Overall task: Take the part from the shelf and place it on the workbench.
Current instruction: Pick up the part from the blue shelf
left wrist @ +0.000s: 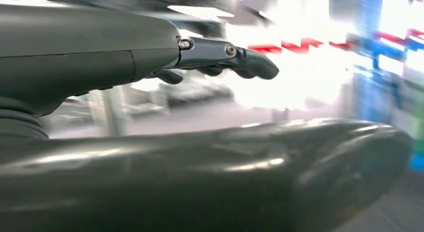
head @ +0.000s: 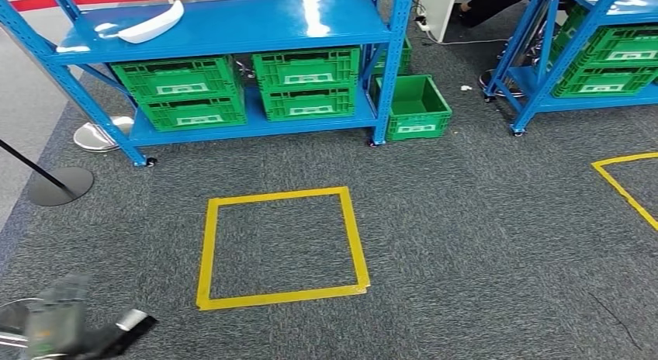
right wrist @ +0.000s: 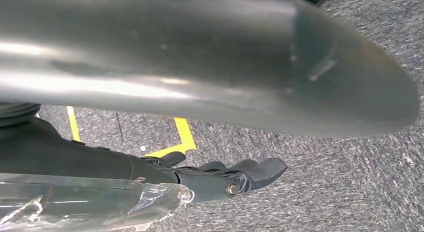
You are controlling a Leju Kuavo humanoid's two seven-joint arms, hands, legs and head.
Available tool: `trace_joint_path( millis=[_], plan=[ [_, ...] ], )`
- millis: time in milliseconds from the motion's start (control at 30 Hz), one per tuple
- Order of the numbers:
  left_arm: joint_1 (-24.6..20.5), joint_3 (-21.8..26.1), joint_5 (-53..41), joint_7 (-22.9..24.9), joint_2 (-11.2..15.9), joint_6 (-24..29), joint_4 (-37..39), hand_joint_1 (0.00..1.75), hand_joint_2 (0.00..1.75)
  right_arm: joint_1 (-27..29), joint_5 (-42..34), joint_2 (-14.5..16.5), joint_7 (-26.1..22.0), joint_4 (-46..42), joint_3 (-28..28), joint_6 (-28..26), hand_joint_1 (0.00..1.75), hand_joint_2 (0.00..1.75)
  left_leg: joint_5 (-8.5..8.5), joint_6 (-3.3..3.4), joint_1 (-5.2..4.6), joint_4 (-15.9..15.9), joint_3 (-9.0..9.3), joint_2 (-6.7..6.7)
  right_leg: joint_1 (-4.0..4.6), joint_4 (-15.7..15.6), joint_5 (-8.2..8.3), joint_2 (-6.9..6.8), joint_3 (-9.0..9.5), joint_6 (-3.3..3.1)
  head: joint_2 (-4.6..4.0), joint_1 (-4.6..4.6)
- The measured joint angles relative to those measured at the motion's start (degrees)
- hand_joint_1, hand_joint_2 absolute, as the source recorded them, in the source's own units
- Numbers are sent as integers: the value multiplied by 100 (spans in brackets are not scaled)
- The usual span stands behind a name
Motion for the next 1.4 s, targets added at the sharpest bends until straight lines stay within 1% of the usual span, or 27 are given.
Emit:
trace_joint_path(
  millis=[100, 167, 233, 300, 367, 433, 500, 600, 667, 700, 733, 767, 833, 867, 900, 933, 1000, 1033, 1067, 1100, 1167, 1200, 1233, 1267, 1333, 1367, 1400],
  plan=[
    [89, 15, 217, 367, 120, -20, -669, 0, 0, -12, 112, -13, -2, 0, -2, 133, 0, 0, 7, -6, 3, 0, -2, -1, 2, 0, 0, -5, -4, 0, 0, 1],
    [165, -149, 356, 695, 286, -73, -1029, 0, 0, -26, 191, -21, 9, 0, -2, 202, 0, 0, 8, -6, 4, 0, -3, -1, 4, 0, 0, -6, -5, -1, 0, 2],
    [216, -449, 447, 1099, 540, -124, -1323, 0, 0, -34, 287, -31, 52, 0, -2, 249, 0, 0, 10, -7, 5, 0, -3, -1, 6, 0, 0, -7, -7, -1, 0, 2],
    [223, -871, 418, 1600, 889, -222, -1531, 0, 0, -45, 411, -38, 113, 0, -2, 285, 0, 0, 11, -7, 4, 4, -4, -2, 2, -2, 4, -8, -7, 1, 0, 1],
    [155, -1331, 312, 2079, 1321, -415, -1624, 0, 0, -58, 529, -39, 166, 0, -2, 316, 0, 0, 12, -2, 1, 15, -11, -3, -4, -6, 12, -8, -8, 6, 0, 0],
    [-11, -1781, 255, 2414, 1774, -635, -1648, 0, 0, -68, 615, -39, 191, 0, -2, 351, 0, 0, 15, 6, 0, 31, -25, -3, -8, -8, 21, -8, -13, 17, 0, -1],
    [-270, -2188, 291, 2615, 2177, -852, -1640, 0, 0, -76, 685, -39, 193, 0, -2, 388, 0, 0, 15, 21, 0, 55, -51, -4, -9, -8, 33, -9, -23, 33, 0, -1],
    [-724, -2689, 429, 2744, 2688, -1159, -1601, 0, 0, -95, 783, -39, 200, 0, -2, 430, 0, 0, 8, 62, -9, 97, -102, -5, -17, -21, 59, -8, -42, 72, 0, -1],
    [-1028, -2961, 521, 2763, 2974, -1361, -1566, 0, 0, -105, 840, -42, 214, 0, -2, 446, 0, 0, 35, 111, -1, 72, -113, 1, -18, -39, 73, -10, -52, 110, 0, 1],
    [-1178, -3083, 566, 2763, 3102, -1457, -1547, 0, 0, -110, 864, -47, 220, 0, -2, 452, 0, 0, 56, 140, 11, 48, -109, 6, -14, 14, 37, -23, -88, 122, 0, 4],
    [-1314, -3194, 609, 2762, 3210, -1540, -1528, 0, 0, -115, 884, -52, 223, 0, -2, 457, 0, 0, 76, 167, 25, 24, -104, 12, -9, 180, -58, -41, -177, 129, 0, 11],
    [-1424, -3287, 647, 2760, 3294, -1600, -1507, 0, 0, -120, 896, -58, 226, 0, -2, 462, 0, 0, 85, 184, 35, 13, -100, 20, -6, 478, -209, -61, -331, 129, 0, 17],
    [-1561, -3438, 695, 2757, 3412, -1659, -1464, 0, 0, -123, 915, -64, 230, 1, -2, 471, 0, 0, 79, 198, 24, 14, -100, 30, 1, 1293, -547, -83, -753, 132, 0, 25],
    [-1592, -3495, 707, 2756, 3445, -1669, -1443, 0, 0, -120, 921, -66, 234, 2, -2, 473, 0, 0, 74, 197, 18, 16, -98, 34, 2, 1580, -615, -85, -914, 131, 0, 24],
    [-1607, -3543, 712, 2755, 3475, -1673, -1424, 0, 0, -116, 924, -68, 237, 3, -2, 474, 0, 0, 66, 191, 14, 19, -94, 36, 3, 1657, -571, -86, -981, 128, 0, 26],
    [-1613, -3580, 715, 2754, 3498, -1674, -1407, 0, 0, -113, 927, -73, 240, 4, -2, 474, 0, 0, 55, 178, 15, 22, -86, 35, 3, 1490, -419, -88, -927, 120, 0, 25],
    [-1626, -3634, 719, 2755, 3542, -1674, -1378, 0, 0, -114, 930, -87, 242, 4, -2, 474, 0, 0, 21, 126, 17, 31, -60, 32, 3, 727, -24, -90, -580, 95, 0, 27],
    [-1637, -3655, 723, 2755, 3563, -1674, -1366, 0, 0, -120, 932, -92, 242, 5, -2, 474, 0, 0, 1, 90, 10, 44, -55, 27, 6, 394, 96, -85, -418, 66, 0, 24],
    [-1652, -3674, 727, 2755, 3585, -1674, -1356, 0, 0, -126, 933, -94, 242, 6, -2, 474, 0, 0, -10, 53, 4, 52, -56, 23, 14, 186, 147, -80, -317, 32, 0, 18],
    [-1666, -3694, 729, 2755, 3606, -1674, -1346, 0, 0, -132, 933, -94, 243, 7, -2, 474, 0, 0, -14, 16, 0, 52, -60, 18, 27, 117, 136, -74, -285, -9, 0, 13],
    [-1690, -3737, 757, 2750, 3640, -1692, -1329, 0, 0, -135, 938, -95, 245, 9, -2, 474, 0, 0, -14, -52, 16, 31, -58, 20, 41, 118, 130, -71, -292, -97, 0, 4],
    [-1717, -3764, 793, 2739, 3661, -1736, -1318, 0, 0, -132, 946, -98, 246, 9, -2, 475, 0, 0, -48, -78, 27, 64, -71, 31, 41, 114, 130, -72, -289, -136, 0, -1],
    [-1770, -3794, 840, 2722, 3685, -1810, -1300, 0, 0, -131, 956, -101, 247, 9, -2, 479, 0, 0, -138, -96, 33, 198, -135, 43, 38, 106, 131, -77, -283, -171, 0, -13],
    [-1856, -3829, 889, 2701, 3710, -1916, -1270, 0, 0, -132, 970, -104, 251, 9, -2, 487, 0, 0, -286, -107, 35, 462, -267, 55, 38, 99, 132, -84, -276, -198, 0, -27],
    [-2097, -3929, 963, 2654, 3755, -2171, -1161, 0, 0, -137, 1008, -107, 265, 9, -2, 514, 0, 0, -631, -117, 29, 1246, -676, 63, 52, 100, 123, -105, -274, -226, 0, -48],
    [-2224, -4001, 986, 2632, 3774, -2307, -1091, 0, 0, -139, 1033, -107, 277, 9, -2, 530, 0, 0, -720, -123, 28, 1566, -857, 63, 57, 100, 119, -114, -272, -230, 0, -49],
    [-2355, -4085, 1001, 2612, 3793, -2442, -1023, 0, 0, -140, 1058, -107, 286, 9, -2, 544, 0, 0, -693, -125, 29, 1706, -954, 64, 57, 101, 115, -121, -267, -232, 0, -50]
  ],
)
